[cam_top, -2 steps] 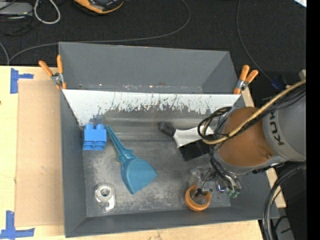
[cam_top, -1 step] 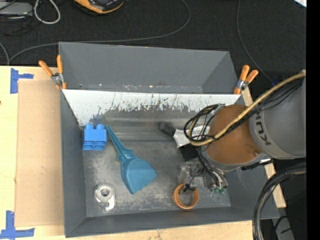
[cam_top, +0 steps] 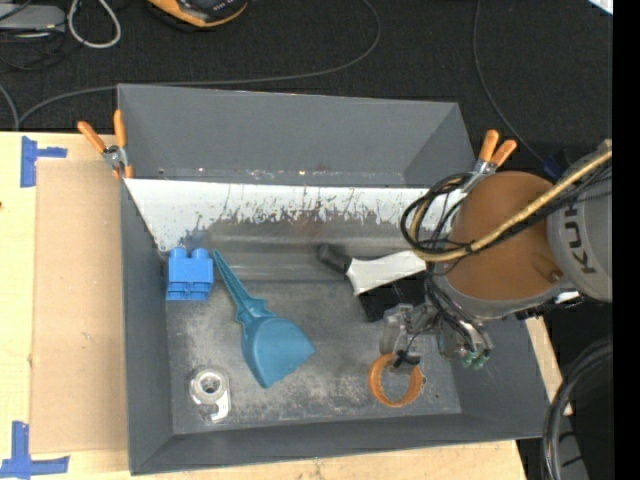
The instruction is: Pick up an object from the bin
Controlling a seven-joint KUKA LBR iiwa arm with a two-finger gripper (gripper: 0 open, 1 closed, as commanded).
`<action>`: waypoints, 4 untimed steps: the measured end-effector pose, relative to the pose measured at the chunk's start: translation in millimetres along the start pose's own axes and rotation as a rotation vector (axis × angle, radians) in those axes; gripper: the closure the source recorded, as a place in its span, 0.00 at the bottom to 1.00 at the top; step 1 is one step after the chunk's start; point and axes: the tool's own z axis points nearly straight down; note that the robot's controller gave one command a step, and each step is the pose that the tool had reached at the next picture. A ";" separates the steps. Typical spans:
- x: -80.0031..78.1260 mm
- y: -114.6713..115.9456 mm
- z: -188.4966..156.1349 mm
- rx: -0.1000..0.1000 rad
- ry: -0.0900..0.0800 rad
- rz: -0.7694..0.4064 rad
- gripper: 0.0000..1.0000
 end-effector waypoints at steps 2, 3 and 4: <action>3.7 35.2 73.7 -0.002 -0.007 0.041 1.00; 12.3 10.6 17.2 0.000 -0.003 0.045 1.00; 13.9 34.7 74.5 -0.002 0.011 0.024 1.00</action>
Offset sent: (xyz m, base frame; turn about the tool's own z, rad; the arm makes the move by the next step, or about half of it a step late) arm -0.0026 0.0341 -0.0727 0.0432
